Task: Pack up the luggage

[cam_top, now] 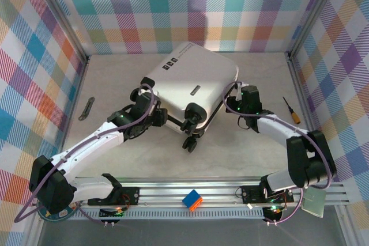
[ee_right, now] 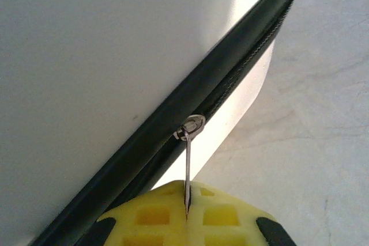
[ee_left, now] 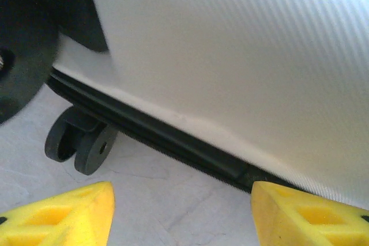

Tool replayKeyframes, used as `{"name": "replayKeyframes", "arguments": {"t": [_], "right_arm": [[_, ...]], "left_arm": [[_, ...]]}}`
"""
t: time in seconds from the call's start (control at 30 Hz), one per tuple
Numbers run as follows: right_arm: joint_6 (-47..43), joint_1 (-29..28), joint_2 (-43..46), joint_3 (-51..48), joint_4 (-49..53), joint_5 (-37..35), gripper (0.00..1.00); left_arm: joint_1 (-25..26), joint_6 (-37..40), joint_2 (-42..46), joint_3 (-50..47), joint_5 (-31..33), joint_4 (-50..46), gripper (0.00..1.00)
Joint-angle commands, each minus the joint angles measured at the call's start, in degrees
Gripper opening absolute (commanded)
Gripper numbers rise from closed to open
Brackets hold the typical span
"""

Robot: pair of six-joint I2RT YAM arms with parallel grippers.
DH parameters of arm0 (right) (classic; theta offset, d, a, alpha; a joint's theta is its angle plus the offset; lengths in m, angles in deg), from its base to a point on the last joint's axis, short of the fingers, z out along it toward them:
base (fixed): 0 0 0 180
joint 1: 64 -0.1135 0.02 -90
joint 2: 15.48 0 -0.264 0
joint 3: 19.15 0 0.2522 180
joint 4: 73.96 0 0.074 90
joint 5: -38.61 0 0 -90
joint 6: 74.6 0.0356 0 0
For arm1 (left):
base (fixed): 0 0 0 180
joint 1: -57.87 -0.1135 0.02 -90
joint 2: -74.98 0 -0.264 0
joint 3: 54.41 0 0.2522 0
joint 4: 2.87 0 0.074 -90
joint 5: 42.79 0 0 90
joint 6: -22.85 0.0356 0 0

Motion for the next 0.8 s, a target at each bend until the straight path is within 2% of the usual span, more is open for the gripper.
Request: {"name": "replayKeyframes", "arguments": {"t": [0.0, 0.13, 0.33, 0.5, 0.6, 0.7, 0.77], "right_arm": [[-1.49, -2.85, 4.81, -1.67, -0.21, 1.09, 0.00], [-3.32, -2.13, 6.06, -0.54, 2.84, -2.44, 0.00], [-1.69, 4.13, -1.15, 5.14, 4.89, -1.19, 0.00], [0.11, 9.08, -7.36, 11.95, 7.21, -3.28, 0.00], [0.25, 10.17, -8.84, 14.41, 7.80, -2.12, 0.00], [-0.12, 10.15, -8.70, 14.72, 7.49, 0.88, 0.00], [-0.85, 10.15, -8.70, 14.82, 7.84, 1.16, 0.00]], "left_arm": [[-3.93, 2.04, -0.83, 2.53, -3.11, 2.60, 0.64], [-8.69, 2.76, -5.21, 3.83, -5.26, 4.82, 0.63], [-14.42, 6.26, -12.62, 9.40, -4.98, 6.24, 0.61], [-18.73, 7.64, -19.02, 15.92, -6.34, 5.55, 0.60], [-19.05, 7.56, -19.45, 18.38, -8.92, 4.12, 0.59], [-17.15, 6.83, -16.11, 17.70, -12.18, 3.88, 0.68], [-13.99, 6.98, -13.80, 17.59, -13.14, 2.33, 0.75]]}}
